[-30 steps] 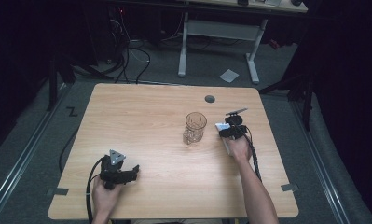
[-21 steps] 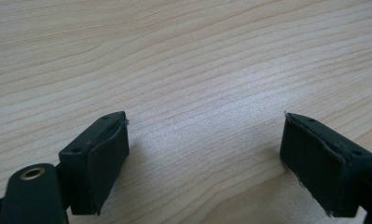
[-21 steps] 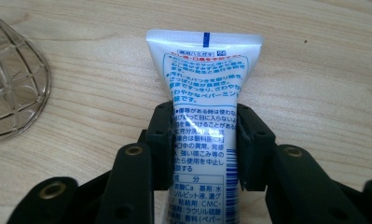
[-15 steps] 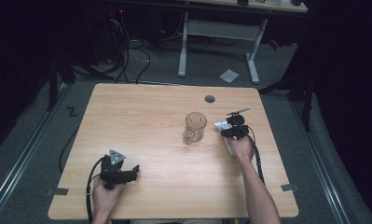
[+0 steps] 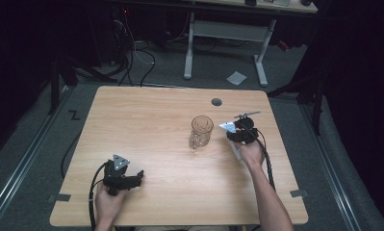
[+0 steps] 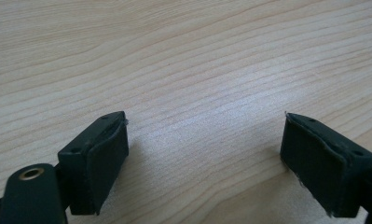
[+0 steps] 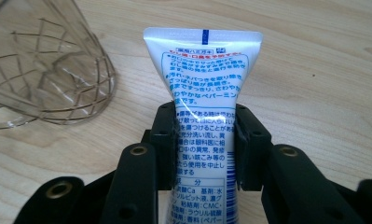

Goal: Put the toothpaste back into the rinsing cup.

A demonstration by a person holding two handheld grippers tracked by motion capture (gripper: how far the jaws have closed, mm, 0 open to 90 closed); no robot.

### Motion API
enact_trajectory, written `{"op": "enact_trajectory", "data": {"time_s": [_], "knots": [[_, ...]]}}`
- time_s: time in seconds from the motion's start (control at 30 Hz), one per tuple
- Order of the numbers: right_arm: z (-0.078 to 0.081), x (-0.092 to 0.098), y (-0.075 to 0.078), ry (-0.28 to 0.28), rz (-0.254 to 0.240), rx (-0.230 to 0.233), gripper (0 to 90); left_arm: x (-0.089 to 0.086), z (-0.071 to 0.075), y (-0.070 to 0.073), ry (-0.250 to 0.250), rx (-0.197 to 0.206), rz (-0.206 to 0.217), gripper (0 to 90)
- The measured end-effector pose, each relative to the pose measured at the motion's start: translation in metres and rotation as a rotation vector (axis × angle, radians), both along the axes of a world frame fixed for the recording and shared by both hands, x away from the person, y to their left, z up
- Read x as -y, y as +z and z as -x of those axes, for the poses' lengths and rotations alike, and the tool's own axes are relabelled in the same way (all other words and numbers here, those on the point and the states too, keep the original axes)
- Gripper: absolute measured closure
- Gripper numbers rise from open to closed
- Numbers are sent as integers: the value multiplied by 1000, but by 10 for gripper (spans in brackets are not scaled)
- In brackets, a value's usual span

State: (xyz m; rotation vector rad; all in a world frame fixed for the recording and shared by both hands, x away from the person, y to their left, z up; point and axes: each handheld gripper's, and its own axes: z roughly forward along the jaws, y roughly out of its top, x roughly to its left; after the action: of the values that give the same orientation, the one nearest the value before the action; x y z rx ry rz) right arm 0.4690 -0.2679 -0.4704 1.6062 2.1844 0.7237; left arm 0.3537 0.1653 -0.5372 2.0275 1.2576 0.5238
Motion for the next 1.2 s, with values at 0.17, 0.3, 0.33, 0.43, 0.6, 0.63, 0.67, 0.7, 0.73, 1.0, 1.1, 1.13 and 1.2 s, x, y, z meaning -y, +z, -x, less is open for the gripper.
{"op": "enact_trajectory", "data": {"time_s": [0.17, 0.3, 0.33, 0.43, 0.6, 0.63, 0.67, 0.7, 0.73, 1.0, 1.1, 1.13, 1.2], "knots": [[12, -5, 9, 36, -16, 44, 658, 0, 0, 0, 0, 0, 0, 154], [17, -5, 13, 50, -31, 73, 658, 0, 0, 0, 0, 0, 0, 153], [19, -5, 14, 56, -39, 79, 658, 0, 0, 0, 0, 0, 0, 153], [26, -7, 19, 73, -33, 104, 658, 0, 0, 0, 0, 0, 0, 153], [34, -6, 23, 79, -50, 131, 658, 0, 0, 0, 0, 0, 0, 153], [36, -7, 23, 85, -36, 138, 658, 0, 0, 0, 0, 0, 0, 153], [39, -9, 24, 89, -27, 144, 657, 0, 0, 0, 0, 0, 0, 153], [42, -9, 25, 96, -43, 146, 657, 0, 0, 0, 0, 0, 0, 153], [42, -9, 25, 96, -43, 146, 657, 0, 0, 0, 0, 0, 0, 153], [57, -12, 32, 132, -75, 196, 657, 0, 0, 0, -1, 0, -2, 153], [62, -15, 35, 149, -82, 212, 655, 0, 0, 0, 0, 0, 0, 153], [64, -16, 35, 154, -86, 215, 655, 0, 0, 0, -1, 1, -1, 153], [67, -18, 36, 166, -92, 225, 655, 0, 0, 0, -1, 1, -2, 153]]}}
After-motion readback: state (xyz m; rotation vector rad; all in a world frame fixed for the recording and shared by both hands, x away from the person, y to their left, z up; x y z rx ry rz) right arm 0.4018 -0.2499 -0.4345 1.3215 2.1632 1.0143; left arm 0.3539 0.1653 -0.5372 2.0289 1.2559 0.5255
